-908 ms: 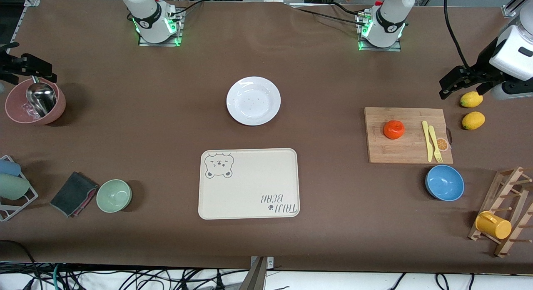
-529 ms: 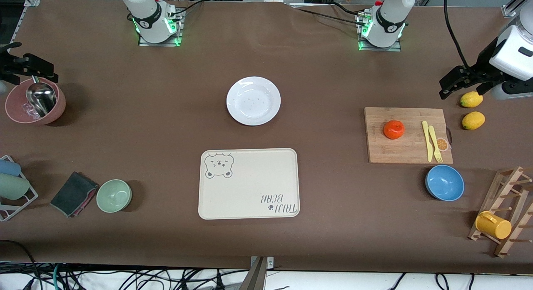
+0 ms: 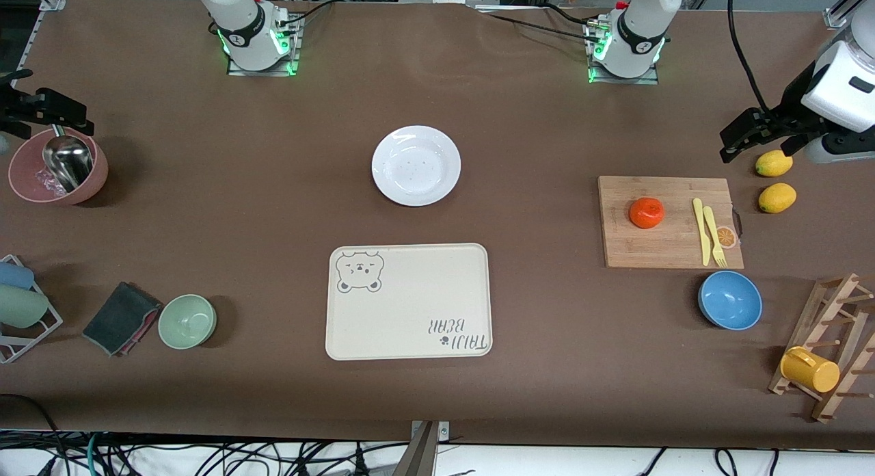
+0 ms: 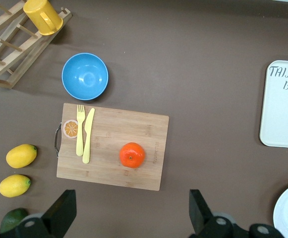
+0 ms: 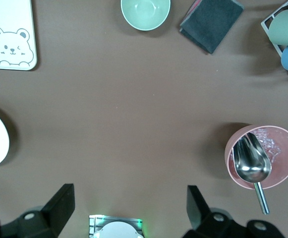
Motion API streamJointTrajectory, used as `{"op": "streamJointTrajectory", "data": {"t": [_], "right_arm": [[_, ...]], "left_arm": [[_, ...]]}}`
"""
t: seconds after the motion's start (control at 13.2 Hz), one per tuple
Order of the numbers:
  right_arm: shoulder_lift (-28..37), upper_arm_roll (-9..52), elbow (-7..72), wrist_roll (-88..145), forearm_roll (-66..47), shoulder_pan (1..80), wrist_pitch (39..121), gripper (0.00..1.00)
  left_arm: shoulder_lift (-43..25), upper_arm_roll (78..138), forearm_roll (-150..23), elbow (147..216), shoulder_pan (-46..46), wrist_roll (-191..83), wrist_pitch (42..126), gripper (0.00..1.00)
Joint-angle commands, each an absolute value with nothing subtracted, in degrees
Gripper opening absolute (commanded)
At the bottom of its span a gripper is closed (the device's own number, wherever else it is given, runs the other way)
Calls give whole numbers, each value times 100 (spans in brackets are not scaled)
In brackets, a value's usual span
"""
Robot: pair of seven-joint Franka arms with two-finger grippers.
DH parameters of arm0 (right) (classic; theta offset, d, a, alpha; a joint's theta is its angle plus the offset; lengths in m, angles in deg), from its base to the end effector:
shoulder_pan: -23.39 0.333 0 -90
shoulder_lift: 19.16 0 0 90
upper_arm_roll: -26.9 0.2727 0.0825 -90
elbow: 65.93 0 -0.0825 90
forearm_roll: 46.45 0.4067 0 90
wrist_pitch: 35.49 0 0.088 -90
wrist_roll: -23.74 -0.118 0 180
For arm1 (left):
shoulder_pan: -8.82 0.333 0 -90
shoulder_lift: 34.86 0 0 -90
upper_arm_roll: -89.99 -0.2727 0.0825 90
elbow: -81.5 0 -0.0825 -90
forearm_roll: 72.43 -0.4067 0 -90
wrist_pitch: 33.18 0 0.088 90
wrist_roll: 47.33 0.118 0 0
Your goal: Place orange and plate with both arms
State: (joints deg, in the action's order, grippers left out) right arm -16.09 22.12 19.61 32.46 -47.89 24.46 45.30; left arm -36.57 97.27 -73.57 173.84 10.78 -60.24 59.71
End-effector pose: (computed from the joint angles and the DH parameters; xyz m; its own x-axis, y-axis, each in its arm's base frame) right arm 0.5713 -0.0392 0.5645 0.9868 0.0834 -0.1387 0.0854 -0.9963 0.0087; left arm 0.5722 -0.0519 0.5715 0.9904 0.1310 0.0435 0.1318 -0.9912 -0.0143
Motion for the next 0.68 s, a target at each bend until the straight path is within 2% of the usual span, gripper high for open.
{"op": "streamJointTrajectory", "data": {"t": [0.0,0.61], "right_arm": [[-1670,2189,1941,3218,-4786,2462,4458,100],[-1679,2180,1941,3227,-4786,2462,4458,100]], "left_arm": [[-3582,9720,-7480,17211,1057,-6007,5920,100],[-3450,9675,-7454,17220,1172,-5990,5920,100]]}}
